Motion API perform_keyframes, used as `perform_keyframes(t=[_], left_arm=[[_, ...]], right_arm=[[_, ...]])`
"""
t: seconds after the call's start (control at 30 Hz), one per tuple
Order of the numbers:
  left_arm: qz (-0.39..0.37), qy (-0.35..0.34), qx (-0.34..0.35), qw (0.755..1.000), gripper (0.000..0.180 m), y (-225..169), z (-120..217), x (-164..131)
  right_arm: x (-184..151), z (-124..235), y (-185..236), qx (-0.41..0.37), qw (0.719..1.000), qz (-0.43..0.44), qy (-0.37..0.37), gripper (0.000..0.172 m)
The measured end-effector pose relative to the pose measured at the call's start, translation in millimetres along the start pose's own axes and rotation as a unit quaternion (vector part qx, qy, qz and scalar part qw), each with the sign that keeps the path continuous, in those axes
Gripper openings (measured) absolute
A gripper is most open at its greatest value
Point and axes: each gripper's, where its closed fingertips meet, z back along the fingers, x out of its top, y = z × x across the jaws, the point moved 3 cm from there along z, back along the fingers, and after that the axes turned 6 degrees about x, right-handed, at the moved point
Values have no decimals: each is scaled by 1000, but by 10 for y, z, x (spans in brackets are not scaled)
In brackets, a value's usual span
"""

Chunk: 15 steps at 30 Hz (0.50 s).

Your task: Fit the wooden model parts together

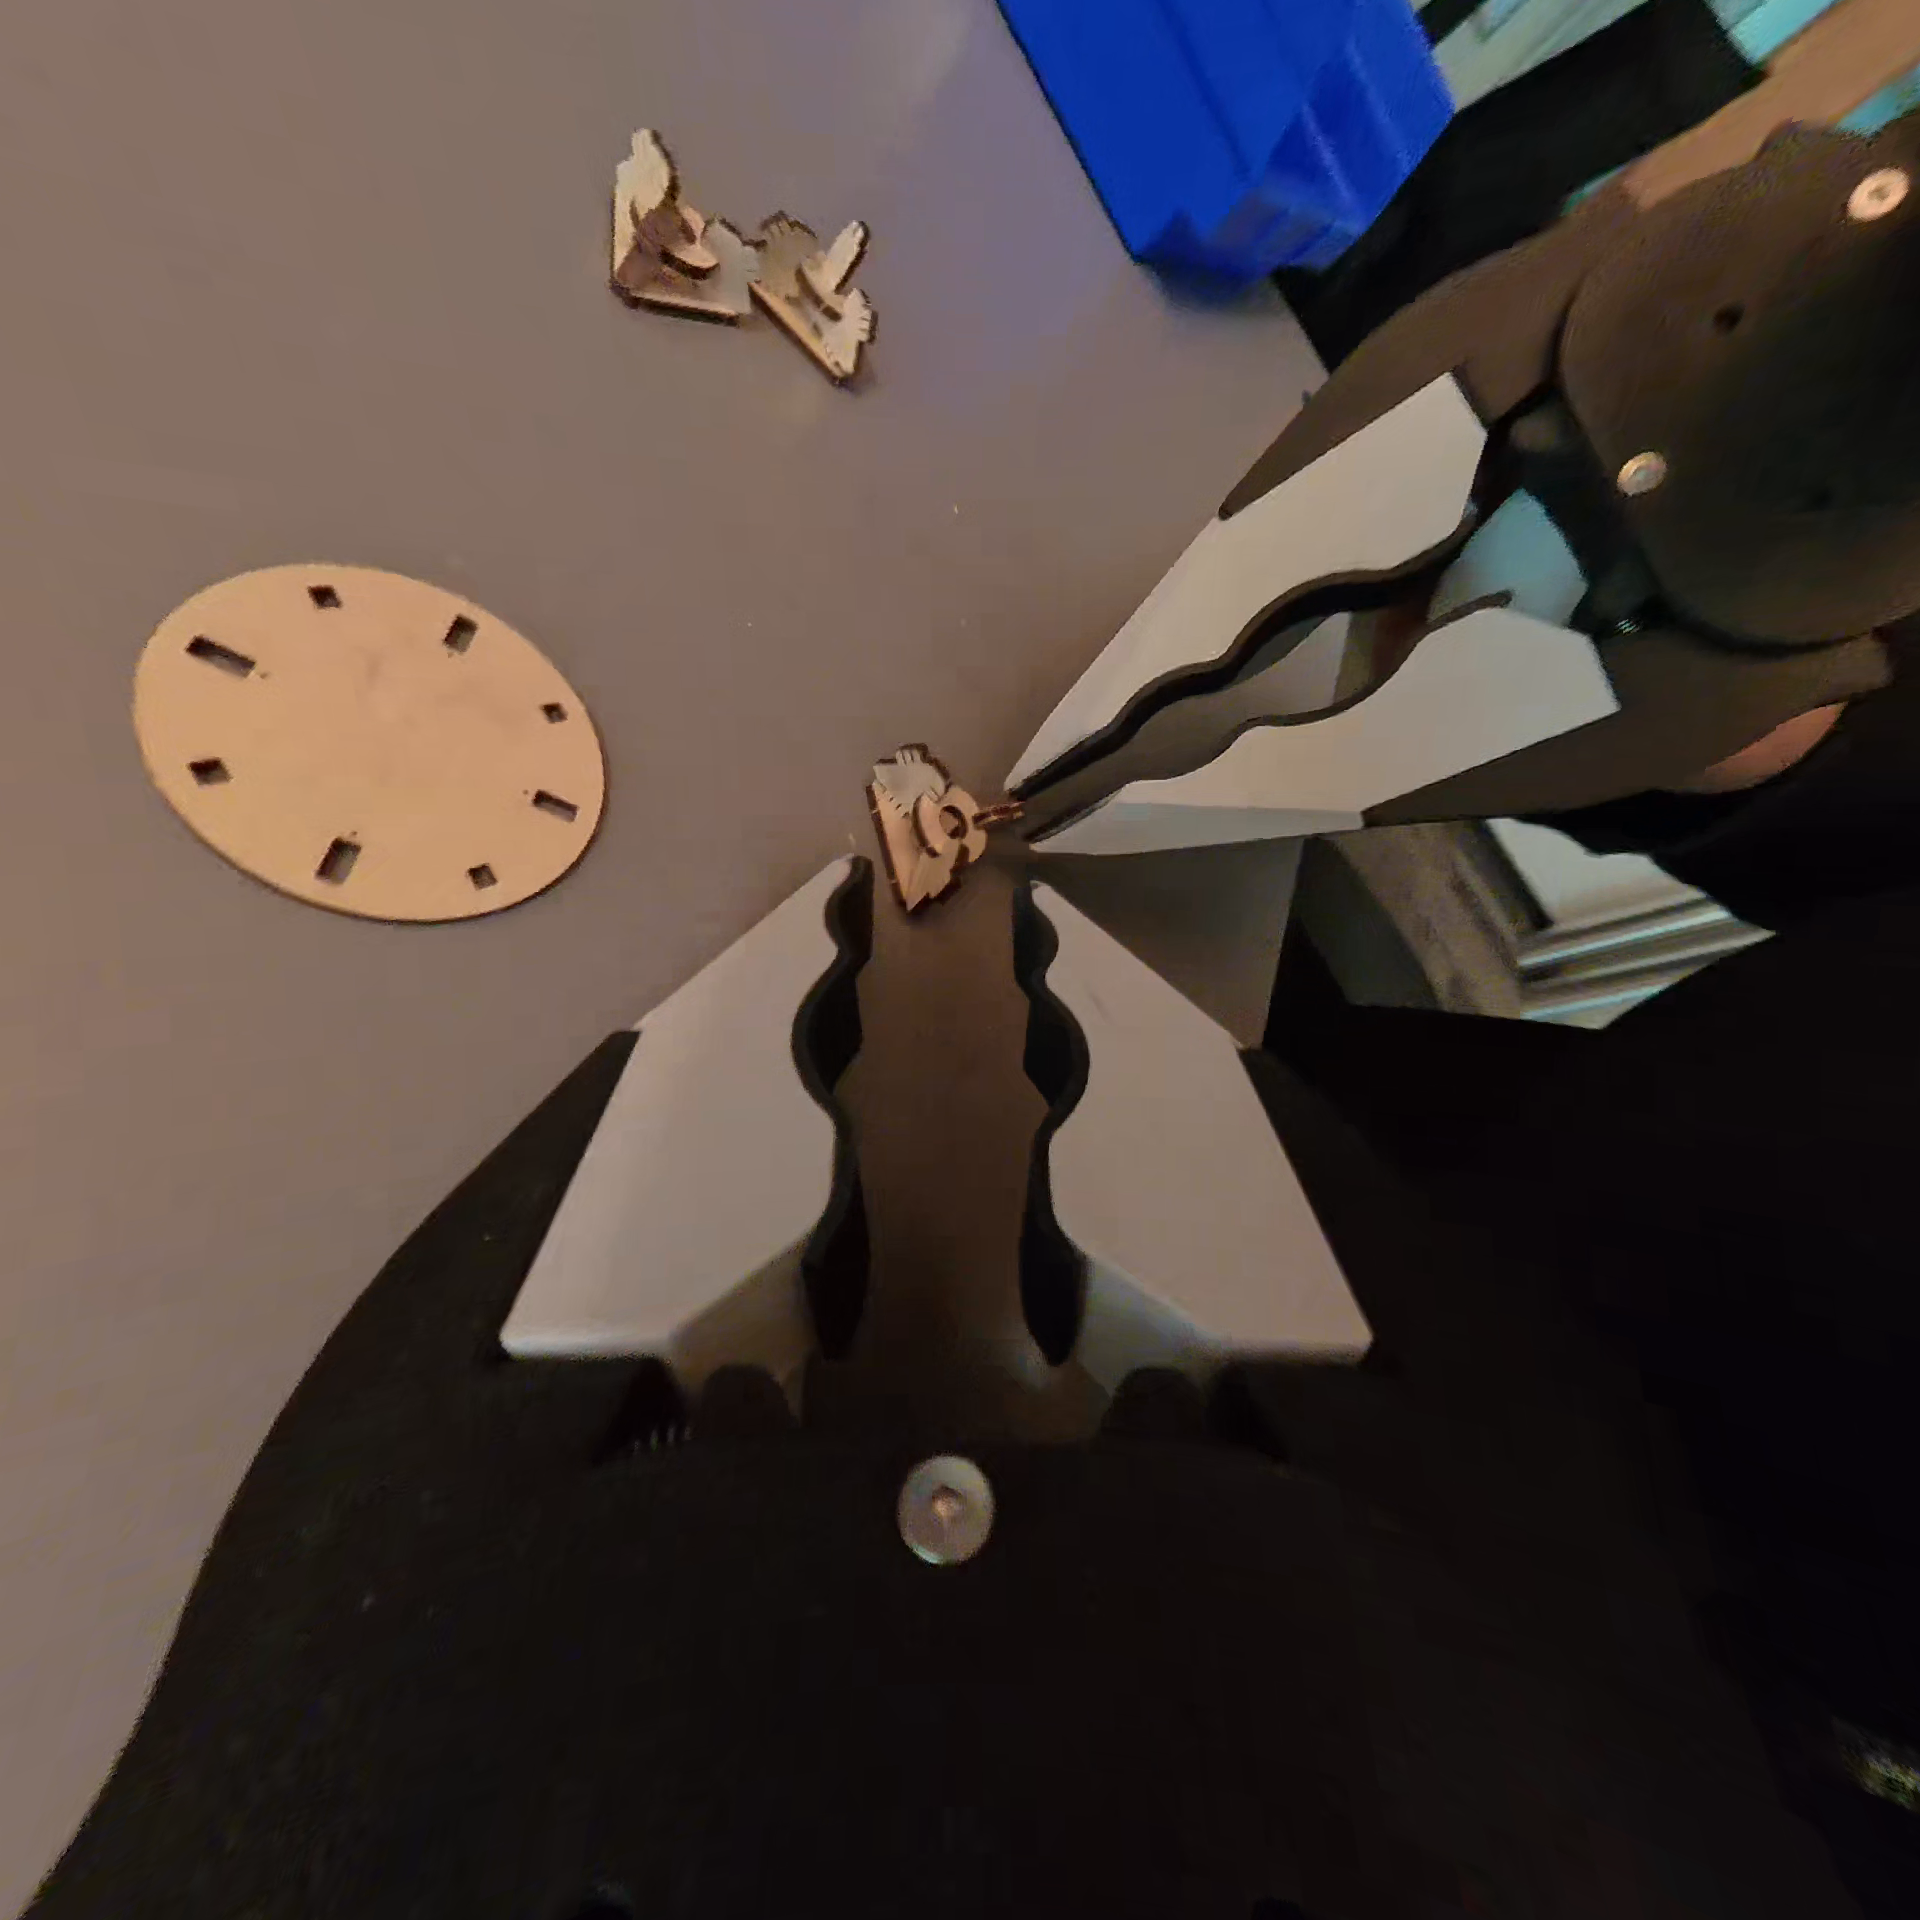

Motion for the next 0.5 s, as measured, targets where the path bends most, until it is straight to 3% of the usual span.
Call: perform_keyframes(t=[0.3,0.5], left_arm=[[-1,25,11,1000,6,5,-110,-6],[-2,29,10,1000,6,0,-118,-13]], right_arm=[[7,-70,-28,-4,999,32,14,1],[16,-70,-38,-11,999,34,38,1]])
